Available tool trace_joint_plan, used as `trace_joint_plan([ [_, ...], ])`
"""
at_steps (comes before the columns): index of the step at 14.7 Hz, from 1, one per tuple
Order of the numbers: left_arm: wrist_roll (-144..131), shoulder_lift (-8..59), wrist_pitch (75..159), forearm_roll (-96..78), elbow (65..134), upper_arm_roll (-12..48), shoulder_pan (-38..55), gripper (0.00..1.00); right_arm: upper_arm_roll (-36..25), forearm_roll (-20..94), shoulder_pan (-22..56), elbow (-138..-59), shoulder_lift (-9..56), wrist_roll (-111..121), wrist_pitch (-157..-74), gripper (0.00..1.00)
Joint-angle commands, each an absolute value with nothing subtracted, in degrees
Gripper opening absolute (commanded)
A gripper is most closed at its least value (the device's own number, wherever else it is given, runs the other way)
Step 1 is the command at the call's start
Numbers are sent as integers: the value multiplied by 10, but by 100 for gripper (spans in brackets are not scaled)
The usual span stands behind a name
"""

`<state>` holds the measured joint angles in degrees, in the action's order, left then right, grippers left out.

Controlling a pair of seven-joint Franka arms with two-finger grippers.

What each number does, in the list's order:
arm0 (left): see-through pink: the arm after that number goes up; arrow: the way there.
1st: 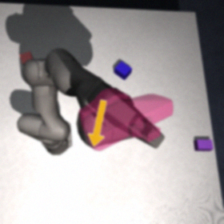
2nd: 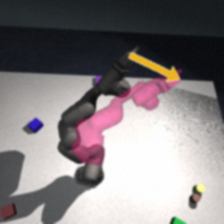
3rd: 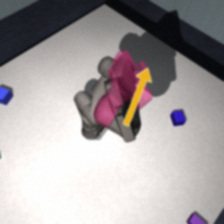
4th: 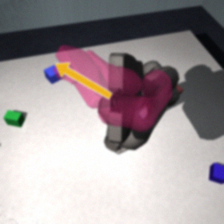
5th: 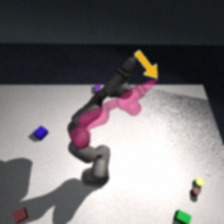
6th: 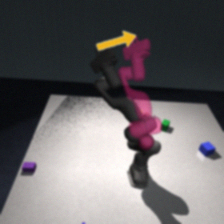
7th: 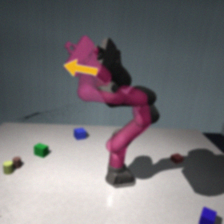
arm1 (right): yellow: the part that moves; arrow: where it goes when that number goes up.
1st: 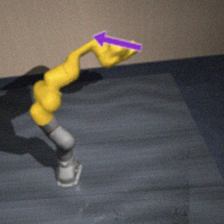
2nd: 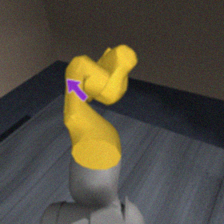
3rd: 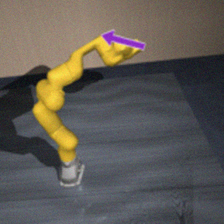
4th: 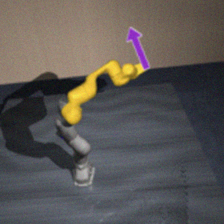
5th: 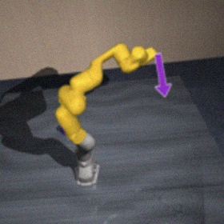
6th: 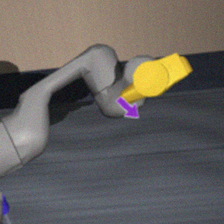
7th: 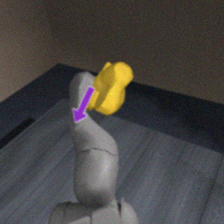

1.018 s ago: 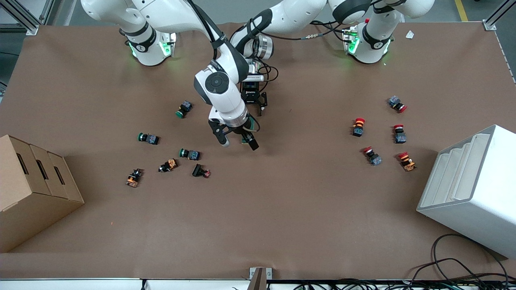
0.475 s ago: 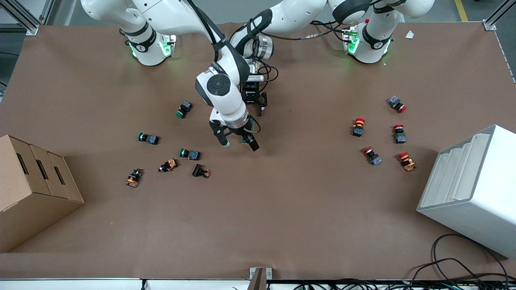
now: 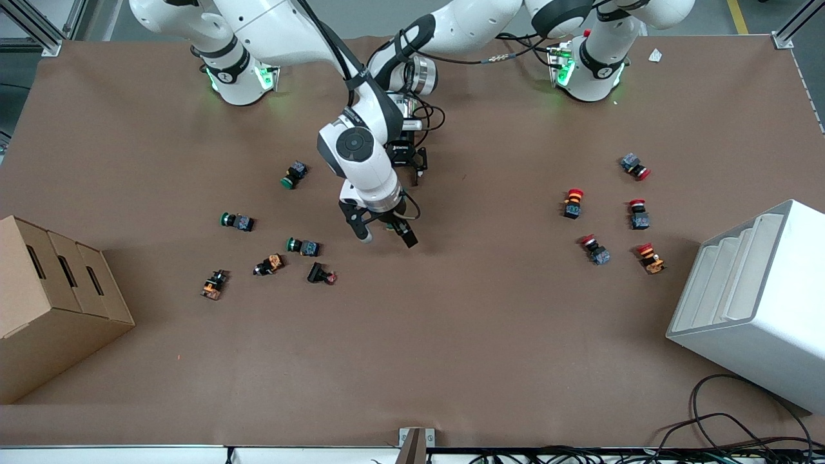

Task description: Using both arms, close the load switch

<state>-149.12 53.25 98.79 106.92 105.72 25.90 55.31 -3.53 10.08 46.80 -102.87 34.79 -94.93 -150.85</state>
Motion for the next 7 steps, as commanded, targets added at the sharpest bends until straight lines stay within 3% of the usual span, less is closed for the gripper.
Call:
trace_joint_plan([
  [1, -1492, 548, 991, 1073, 1055, 248, 550, 99, -32, 98, 465, -1011, 369, -944, -1513, 100],
  [7, -1492, 548, 992, 1073, 1055, 247, 549, 99, -33, 95, 465, -1011, 383, -944, -1530, 100],
])
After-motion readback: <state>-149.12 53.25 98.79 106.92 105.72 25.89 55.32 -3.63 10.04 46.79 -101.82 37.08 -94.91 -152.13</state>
